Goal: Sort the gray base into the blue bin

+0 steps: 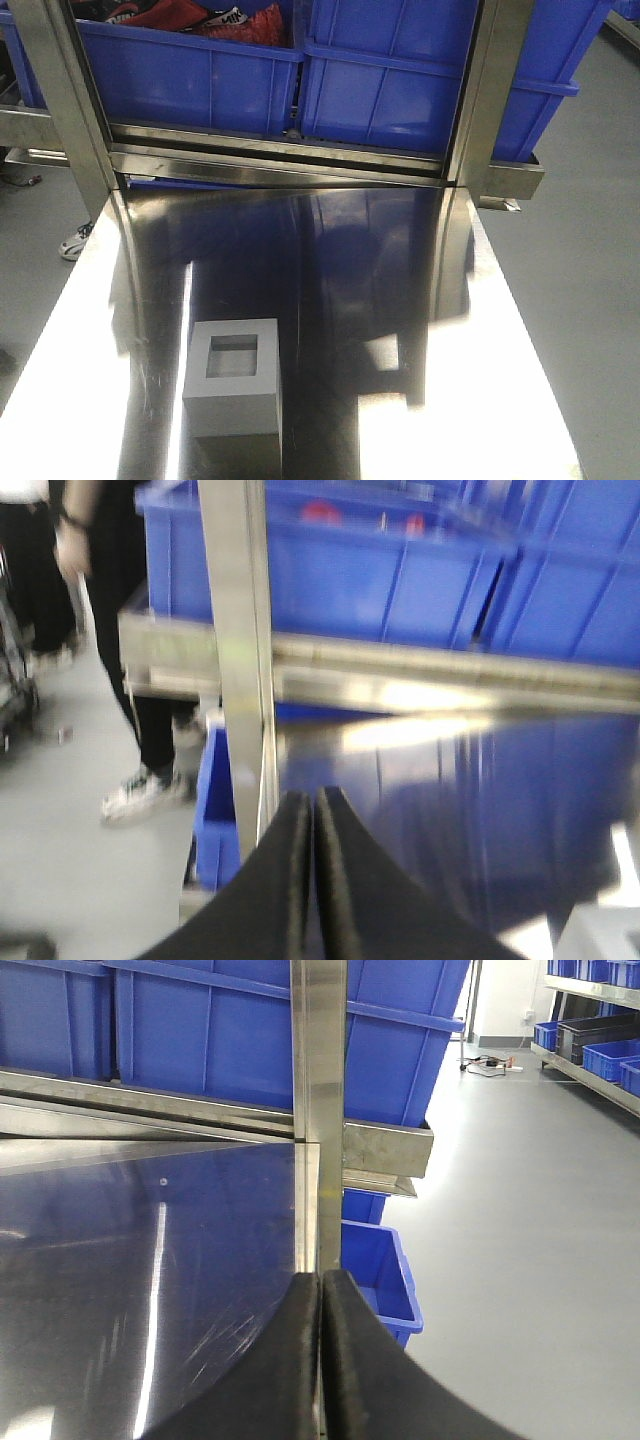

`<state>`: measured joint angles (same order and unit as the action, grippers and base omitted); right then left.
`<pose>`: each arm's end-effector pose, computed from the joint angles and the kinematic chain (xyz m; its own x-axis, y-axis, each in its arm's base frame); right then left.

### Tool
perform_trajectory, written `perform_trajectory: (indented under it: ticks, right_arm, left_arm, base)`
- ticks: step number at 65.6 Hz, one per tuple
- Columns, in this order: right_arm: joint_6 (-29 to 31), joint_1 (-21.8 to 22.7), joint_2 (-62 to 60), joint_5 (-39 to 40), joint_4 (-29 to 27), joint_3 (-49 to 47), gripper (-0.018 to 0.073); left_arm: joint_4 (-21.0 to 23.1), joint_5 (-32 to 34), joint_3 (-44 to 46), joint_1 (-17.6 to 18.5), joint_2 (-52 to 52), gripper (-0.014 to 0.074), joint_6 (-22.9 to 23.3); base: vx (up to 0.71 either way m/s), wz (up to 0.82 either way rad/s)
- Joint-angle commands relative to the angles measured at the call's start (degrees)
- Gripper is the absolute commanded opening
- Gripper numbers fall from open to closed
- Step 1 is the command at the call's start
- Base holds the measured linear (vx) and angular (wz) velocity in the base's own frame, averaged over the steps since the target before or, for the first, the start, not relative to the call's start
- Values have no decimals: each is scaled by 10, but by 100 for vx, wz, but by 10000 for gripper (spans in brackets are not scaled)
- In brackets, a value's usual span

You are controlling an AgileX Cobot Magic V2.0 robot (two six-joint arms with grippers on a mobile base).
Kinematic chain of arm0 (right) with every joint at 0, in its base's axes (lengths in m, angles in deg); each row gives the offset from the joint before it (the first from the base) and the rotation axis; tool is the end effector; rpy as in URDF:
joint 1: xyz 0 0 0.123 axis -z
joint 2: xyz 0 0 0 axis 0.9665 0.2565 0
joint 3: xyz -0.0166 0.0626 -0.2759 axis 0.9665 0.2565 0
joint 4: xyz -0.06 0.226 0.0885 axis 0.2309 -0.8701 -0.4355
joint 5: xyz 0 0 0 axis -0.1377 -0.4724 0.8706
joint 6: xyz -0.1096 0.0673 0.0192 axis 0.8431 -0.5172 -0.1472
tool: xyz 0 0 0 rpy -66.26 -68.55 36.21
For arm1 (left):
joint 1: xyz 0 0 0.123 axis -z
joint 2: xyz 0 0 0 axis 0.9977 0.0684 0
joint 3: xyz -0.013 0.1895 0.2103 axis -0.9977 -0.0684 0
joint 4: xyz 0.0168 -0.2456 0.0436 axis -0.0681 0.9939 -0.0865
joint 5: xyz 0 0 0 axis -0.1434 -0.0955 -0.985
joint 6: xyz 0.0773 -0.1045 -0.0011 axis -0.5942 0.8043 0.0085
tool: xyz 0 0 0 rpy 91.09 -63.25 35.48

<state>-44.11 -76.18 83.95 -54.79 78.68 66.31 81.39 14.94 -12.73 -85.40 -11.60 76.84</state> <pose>0.0951 0.0004 0.1838 -0.1041 -0.0216 -0.9943 -0.0101 0.9997 -0.0207 0.1446 -0.0017 0.2976 -0.2451 -0.0611 -0.9676 -0.0039 0.9981 -0.0620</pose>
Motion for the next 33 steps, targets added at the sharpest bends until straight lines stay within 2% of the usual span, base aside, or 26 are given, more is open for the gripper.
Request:
perform_trajectory:
  ticks: [1,33]
  right_arm:
    - [3,3,-7,43,4,8,-9]
    - [3,3,-7,43,4,8,-9]
  left_arm:
    - [8,20,21,1,31,-6,-1]
    - [8,18,20,1,48,-3,-1]
  base:
    - [0,0]
    - [0,0]
